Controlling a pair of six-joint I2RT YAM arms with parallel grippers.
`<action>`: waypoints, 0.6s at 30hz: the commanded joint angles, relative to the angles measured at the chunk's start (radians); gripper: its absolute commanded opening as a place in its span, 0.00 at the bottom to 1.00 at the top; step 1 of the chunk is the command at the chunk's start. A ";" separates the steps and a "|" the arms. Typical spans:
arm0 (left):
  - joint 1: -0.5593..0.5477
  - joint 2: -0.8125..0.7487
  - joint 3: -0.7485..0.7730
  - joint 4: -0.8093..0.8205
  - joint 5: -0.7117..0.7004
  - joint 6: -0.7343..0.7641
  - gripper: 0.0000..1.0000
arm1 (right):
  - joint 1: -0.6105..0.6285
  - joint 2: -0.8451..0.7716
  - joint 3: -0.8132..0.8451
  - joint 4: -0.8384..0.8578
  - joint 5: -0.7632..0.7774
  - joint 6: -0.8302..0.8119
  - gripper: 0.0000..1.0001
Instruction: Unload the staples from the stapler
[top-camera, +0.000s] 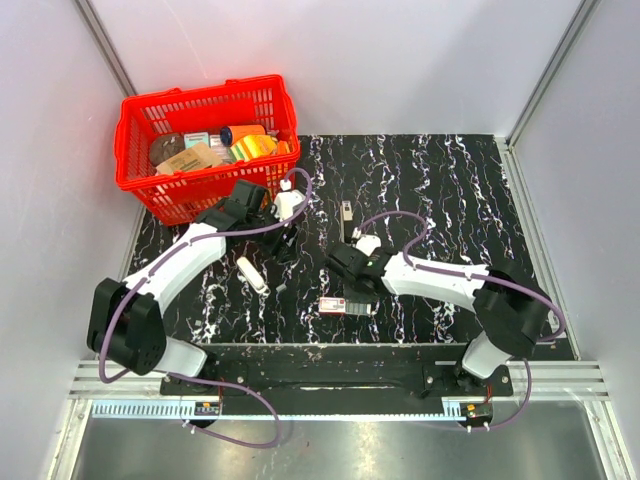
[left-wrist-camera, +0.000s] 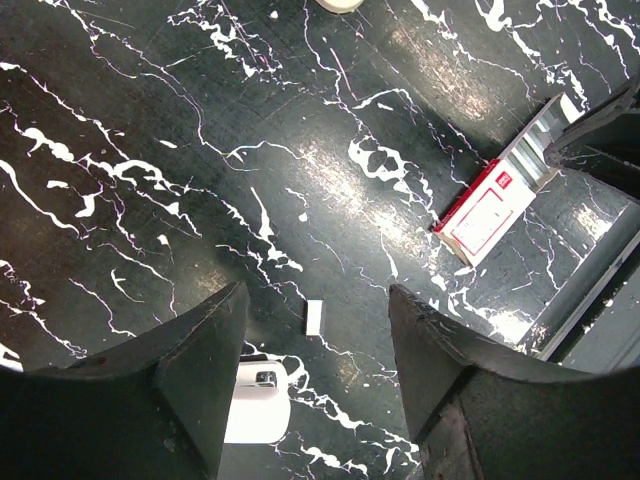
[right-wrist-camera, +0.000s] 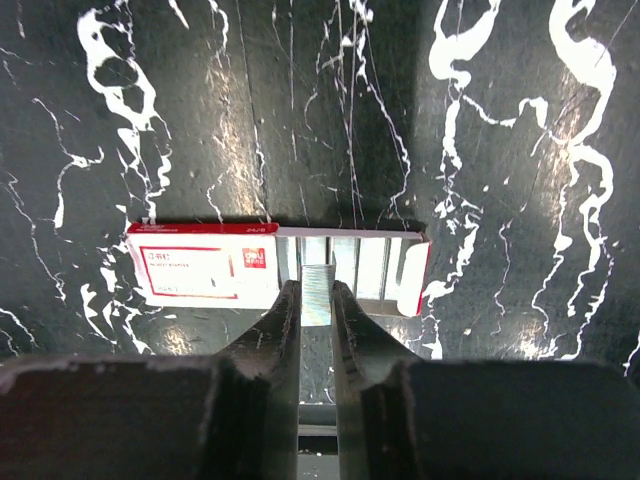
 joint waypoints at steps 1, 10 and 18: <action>-0.006 -0.050 -0.008 0.026 -0.019 0.016 0.63 | 0.044 0.017 0.049 -0.068 0.104 0.079 0.00; -0.013 -0.050 -0.008 0.026 -0.017 0.010 0.63 | 0.065 0.051 0.046 -0.067 0.094 0.090 0.00; -0.016 -0.049 -0.007 0.022 -0.017 0.008 0.62 | 0.071 0.045 0.029 -0.056 0.090 0.099 0.01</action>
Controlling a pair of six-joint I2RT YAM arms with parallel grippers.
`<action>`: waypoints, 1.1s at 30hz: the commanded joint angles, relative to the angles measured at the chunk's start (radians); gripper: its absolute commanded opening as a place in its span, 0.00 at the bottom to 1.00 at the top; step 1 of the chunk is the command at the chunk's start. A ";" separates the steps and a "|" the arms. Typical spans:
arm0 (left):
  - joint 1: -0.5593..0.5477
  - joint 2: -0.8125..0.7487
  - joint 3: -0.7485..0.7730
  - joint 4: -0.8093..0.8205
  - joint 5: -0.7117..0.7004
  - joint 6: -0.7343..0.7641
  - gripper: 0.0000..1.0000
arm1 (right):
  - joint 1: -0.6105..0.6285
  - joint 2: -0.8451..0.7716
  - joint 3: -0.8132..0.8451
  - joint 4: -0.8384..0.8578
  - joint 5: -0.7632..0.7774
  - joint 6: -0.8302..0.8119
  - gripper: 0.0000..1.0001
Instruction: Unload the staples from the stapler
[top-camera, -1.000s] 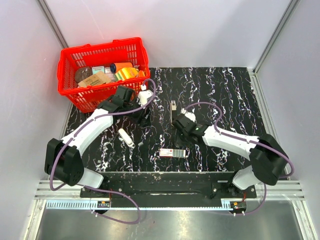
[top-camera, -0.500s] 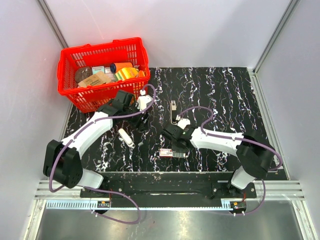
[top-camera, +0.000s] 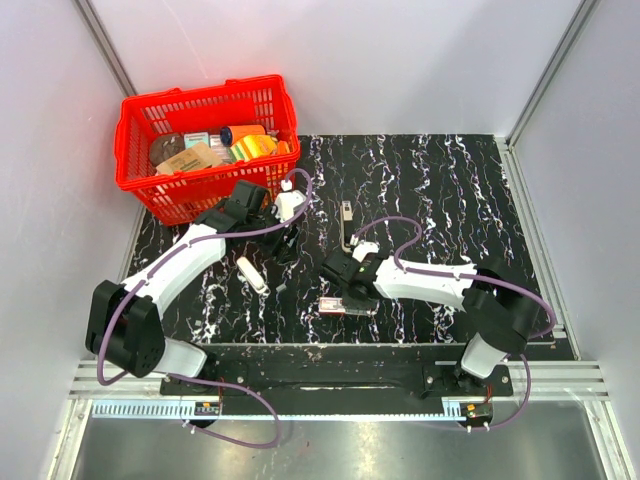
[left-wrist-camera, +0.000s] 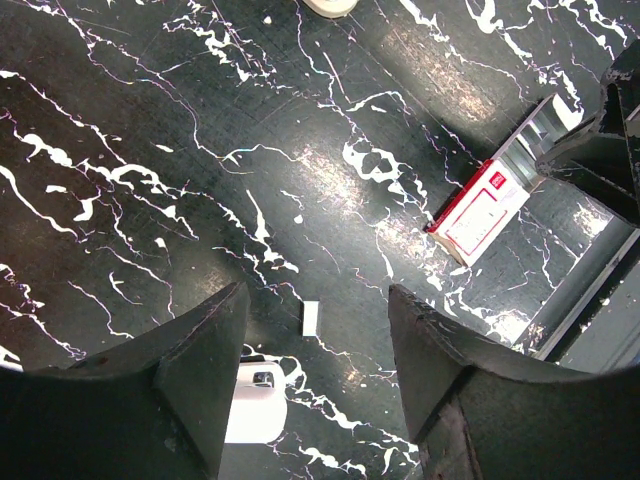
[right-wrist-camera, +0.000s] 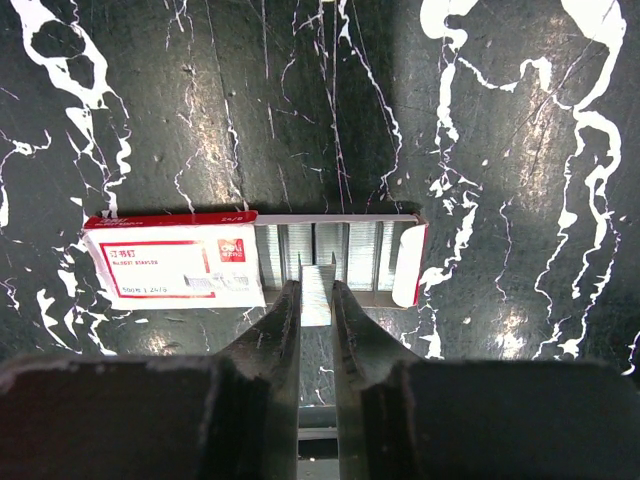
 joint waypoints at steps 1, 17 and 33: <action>-0.006 -0.028 -0.001 0.022 -0.013 0.009 0.62 | 0.011 -0.012 0.020 -0.006 0.042 0.028 0.01; -0.006 -0.036 0.005 0.015 -0.014 0.007 0.62 | 0.013 -0.011 0.009 -0.001 0.037 0.031 0.03; -0.006 -0.040 0.003 0.015 -0.014 0.007 0.62 | 0.017 -0.002 0.003 0.000 0.037 0.021 0.11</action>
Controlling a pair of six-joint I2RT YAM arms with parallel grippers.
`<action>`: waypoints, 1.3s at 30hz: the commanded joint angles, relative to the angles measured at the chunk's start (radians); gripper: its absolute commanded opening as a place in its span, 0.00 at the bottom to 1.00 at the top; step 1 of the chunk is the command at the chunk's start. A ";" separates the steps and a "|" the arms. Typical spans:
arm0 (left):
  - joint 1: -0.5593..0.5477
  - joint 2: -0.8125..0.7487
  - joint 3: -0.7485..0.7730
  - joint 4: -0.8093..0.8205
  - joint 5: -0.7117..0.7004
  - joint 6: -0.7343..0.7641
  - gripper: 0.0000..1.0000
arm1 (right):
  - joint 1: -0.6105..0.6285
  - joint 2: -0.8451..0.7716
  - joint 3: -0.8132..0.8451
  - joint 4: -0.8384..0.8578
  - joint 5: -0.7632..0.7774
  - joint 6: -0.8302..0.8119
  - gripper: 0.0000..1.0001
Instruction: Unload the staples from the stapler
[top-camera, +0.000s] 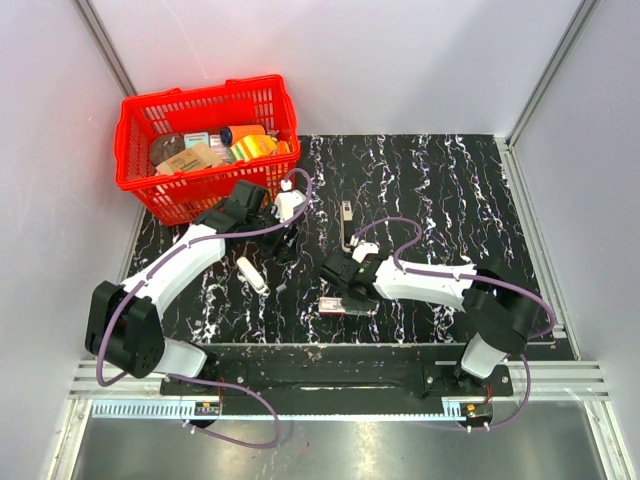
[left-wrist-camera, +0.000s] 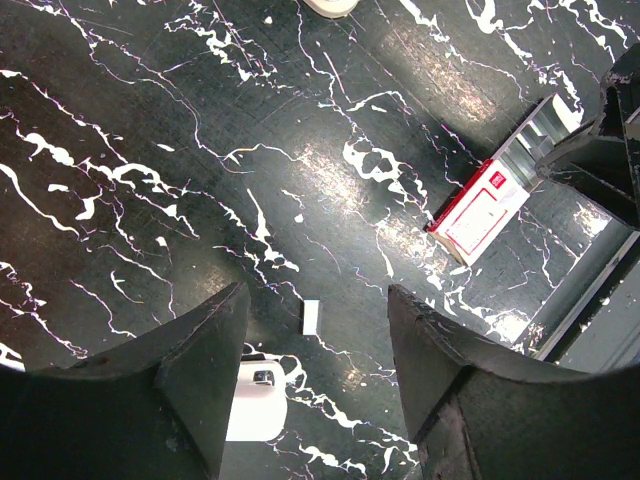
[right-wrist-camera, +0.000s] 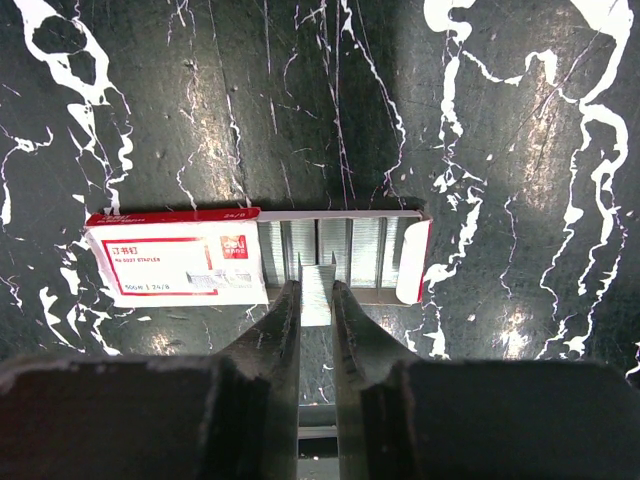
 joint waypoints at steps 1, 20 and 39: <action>-0.004 -0.036 0.002 0.017 -0.016 0.007 0.62 | 0.011 0.004 0.008 0.000 0.038 0.006 0.12; -0.004 -0.033 0.010 0.005 -0.020 0.009 0.66 | 0.011 0.044 0.037 -0.011 0.030 -0.011 0.28; -0.007 -0.036 0.013 -0.007 -0.016 0.016 0.69 | 0.011 -0.193 -0.103 0.070 0.041 -0.043 0.33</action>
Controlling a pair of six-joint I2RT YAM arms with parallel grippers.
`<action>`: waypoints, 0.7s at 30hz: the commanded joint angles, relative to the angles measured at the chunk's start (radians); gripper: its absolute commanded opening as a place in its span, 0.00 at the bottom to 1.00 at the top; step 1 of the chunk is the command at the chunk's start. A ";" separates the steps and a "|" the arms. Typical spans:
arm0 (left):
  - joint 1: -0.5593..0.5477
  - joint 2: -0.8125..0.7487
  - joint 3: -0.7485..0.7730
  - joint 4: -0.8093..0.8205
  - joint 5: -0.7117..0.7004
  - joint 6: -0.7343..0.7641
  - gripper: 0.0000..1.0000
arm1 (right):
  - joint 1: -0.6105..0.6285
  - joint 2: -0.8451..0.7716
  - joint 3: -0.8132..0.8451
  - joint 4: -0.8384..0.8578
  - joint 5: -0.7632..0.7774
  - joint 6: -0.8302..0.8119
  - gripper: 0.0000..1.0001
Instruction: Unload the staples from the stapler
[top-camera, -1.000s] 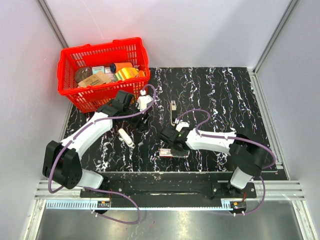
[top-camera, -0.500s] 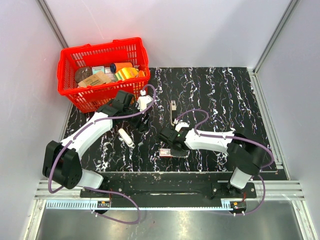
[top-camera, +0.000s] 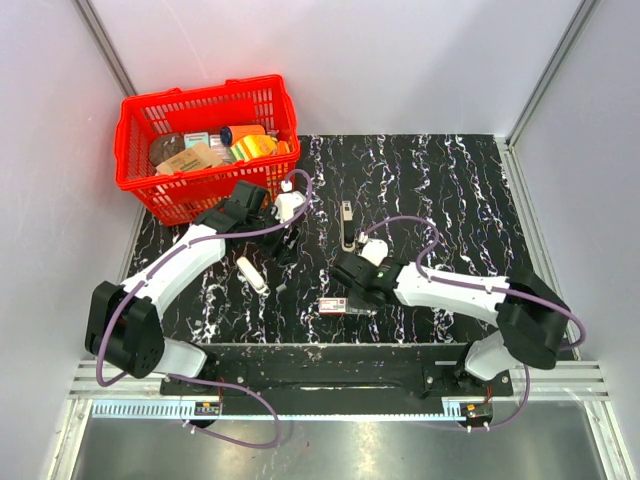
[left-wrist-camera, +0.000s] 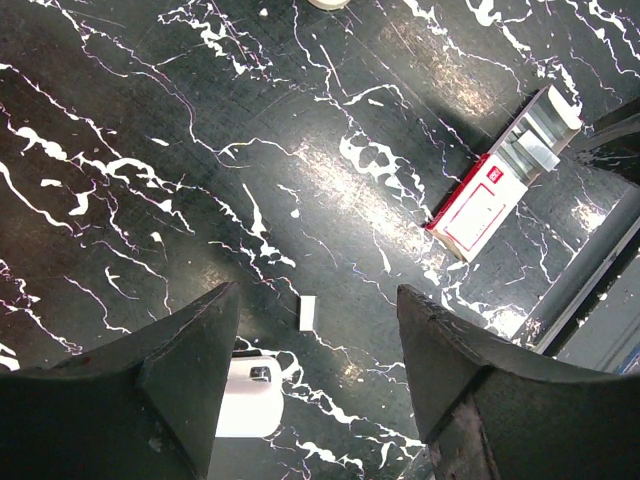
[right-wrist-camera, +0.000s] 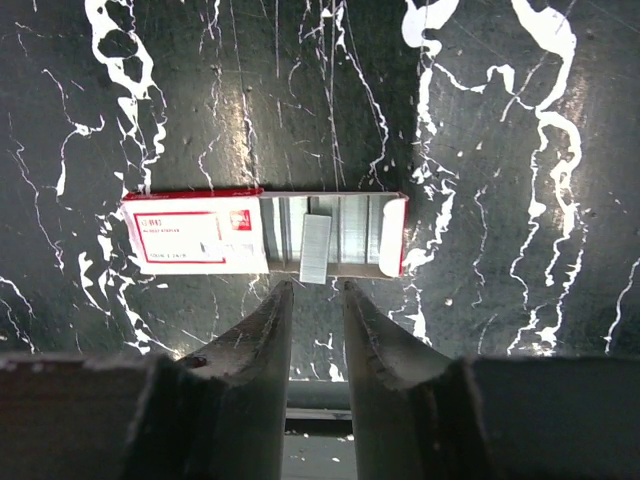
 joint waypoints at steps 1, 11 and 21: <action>-0.005 -0.035 0.014 0.003 -0.013 0.016 0.69 | 0.010 -0.065 -0.047 0.042 0.006 -0.023 0.33; -0.008 -0.030 0.028 -0.006 -0.021 0.016 0.69 | 0.009 -0.109 -0.118 0.108 -0.091 -0.066 0.04; -0.008 -0.025 0.028 -0.006 -0.028 0.021 0.68 | 0.009 -0.003 -0.069 0.128 -0.166 -0.138 0.00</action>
